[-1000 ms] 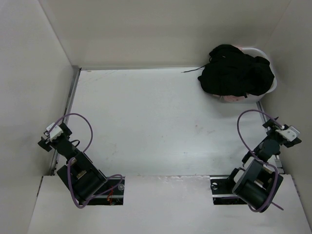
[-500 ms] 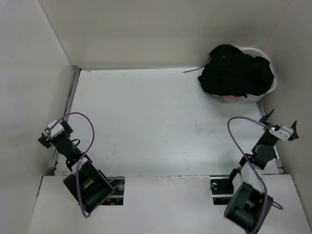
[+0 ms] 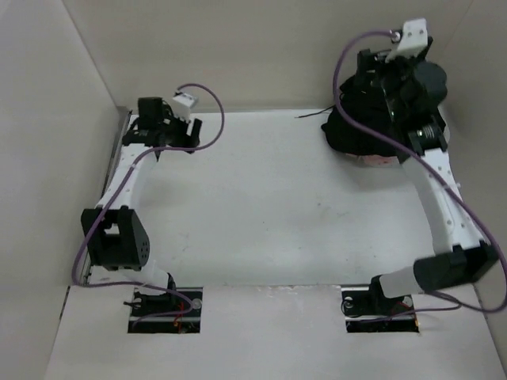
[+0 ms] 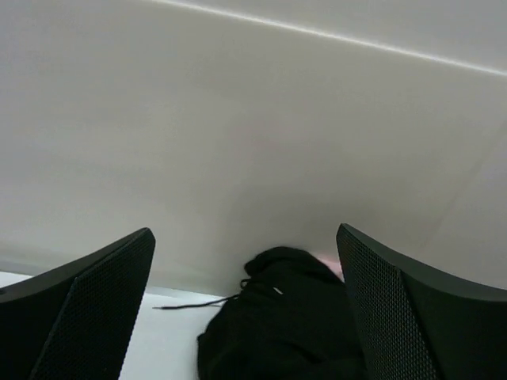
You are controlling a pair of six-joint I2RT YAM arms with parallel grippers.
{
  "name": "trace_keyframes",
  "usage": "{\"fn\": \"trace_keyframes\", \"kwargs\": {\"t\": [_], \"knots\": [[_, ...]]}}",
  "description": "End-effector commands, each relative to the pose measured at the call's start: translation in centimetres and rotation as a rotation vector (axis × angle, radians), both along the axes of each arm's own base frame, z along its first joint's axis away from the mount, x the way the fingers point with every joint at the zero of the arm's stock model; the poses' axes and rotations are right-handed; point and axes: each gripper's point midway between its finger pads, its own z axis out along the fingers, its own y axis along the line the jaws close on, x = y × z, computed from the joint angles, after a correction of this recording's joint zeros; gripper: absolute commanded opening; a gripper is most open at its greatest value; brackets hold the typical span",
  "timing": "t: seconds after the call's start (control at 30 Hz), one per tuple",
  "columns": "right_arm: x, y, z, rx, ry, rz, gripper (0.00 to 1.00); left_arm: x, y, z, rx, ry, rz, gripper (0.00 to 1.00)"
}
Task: Fold and stack the trousers
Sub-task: Grab the trousers from the pile
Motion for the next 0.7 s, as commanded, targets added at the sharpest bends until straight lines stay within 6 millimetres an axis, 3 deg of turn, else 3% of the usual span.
{"fn": "trace_keyframes", "kwargs": {"t": [0.0, 0.07, 0.2, 0.3, 0.43, 0.5, 0.53, 0.67], "knots": [[5.0, 1.0, -12.2, 0.027, 0.552, 0.028, 1.0, -5.5, -2.7, -6.7, 0.015, 0.344, -0.094, 0.69], [7.6, -0.5, -15.8, 0.057, 0.687, -0.076, 1.0, -5.1, -3.4, -7.6, 0.024, 0.348, -0.091, 0.7], [10.5, -2.9, -20.7, 0.055, 0.841, -0.252, 1.0, -5.2, -3.7, -9.4, 0.036, 0.372, -0.092, 0.7], [11.6, -4.4, -23.8, 0.07, 0.899, -0.327, 1.0, -5.2, -3.5, -10.3, 0.036, 0.378, -0.081, 0.7], [11.6, -6.0, -27.2, 0.106, 0.964, -0.394, 0.99, -5.3, -2.9, -11.6, 0.057, 0.391, -0.044, 0.7], [11.2, -6.3, -27.7, 0.118, 0.968, -0.404, 0.81, -5.3, -2.8, -12.0, 0.069, 0.391, -0.032, 0.7], [11.1, -6.3, -27.1, 0.126, 0.944, -0.399, 0.63, -5.4, -2.8, -12.3, 0.074, 0.394, -0.027, 0.7], [10.4, -7.0, -23.9, 0.142, 0.832, -0.439, 0.15, -5.8, -3.2, -12.4, 0.081, 0.398, -0.036, 0.7]]}}
